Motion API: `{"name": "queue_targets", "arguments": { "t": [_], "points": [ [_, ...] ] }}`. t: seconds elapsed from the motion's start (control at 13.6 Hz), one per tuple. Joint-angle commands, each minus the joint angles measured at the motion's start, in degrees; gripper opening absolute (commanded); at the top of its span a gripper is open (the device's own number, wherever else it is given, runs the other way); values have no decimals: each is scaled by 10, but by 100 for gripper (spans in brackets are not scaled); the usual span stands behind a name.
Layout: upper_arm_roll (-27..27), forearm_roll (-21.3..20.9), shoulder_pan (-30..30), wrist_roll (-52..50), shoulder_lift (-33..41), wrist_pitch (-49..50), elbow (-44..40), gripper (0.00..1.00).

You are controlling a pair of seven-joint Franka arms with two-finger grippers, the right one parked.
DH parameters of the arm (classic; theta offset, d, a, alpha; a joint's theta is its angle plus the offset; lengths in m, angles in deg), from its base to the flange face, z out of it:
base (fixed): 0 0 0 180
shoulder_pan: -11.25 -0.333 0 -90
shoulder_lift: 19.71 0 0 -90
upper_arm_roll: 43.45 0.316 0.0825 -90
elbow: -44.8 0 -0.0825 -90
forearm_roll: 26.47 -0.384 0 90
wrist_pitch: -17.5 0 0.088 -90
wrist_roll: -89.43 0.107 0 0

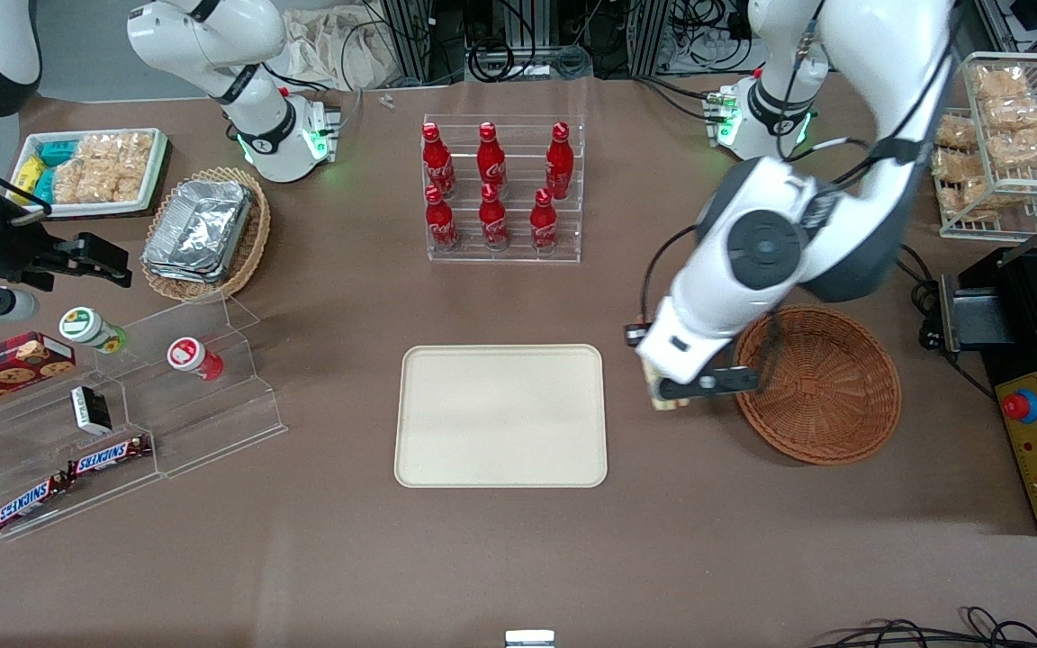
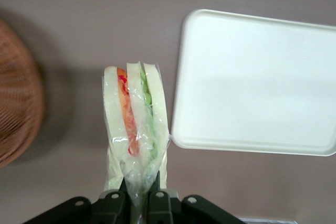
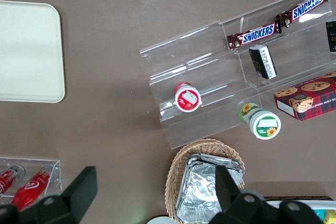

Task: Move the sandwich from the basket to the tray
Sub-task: 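Carry the sandwich over the cream tray with the left gripper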

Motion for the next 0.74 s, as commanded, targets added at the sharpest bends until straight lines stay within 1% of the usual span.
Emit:
{"name": "queue_targets", "arguments": {
  "t": [0.0,0.15,0.22,0.37,0.59,0.66],
  "points": [
    [3,-49,36,19,-88,-44,-53,0],
    [3,-81,50,19,-139,-90,-62,0],
    [4,-89,58,20,-157,-112,-63,0],
    [3,-102,61,31,-187,-141,-76,0],
    [3,-99,65,53,-221,-150,-104,0],
    [3,-95,66,48,-222,-149,-104,16]
  ]
}}
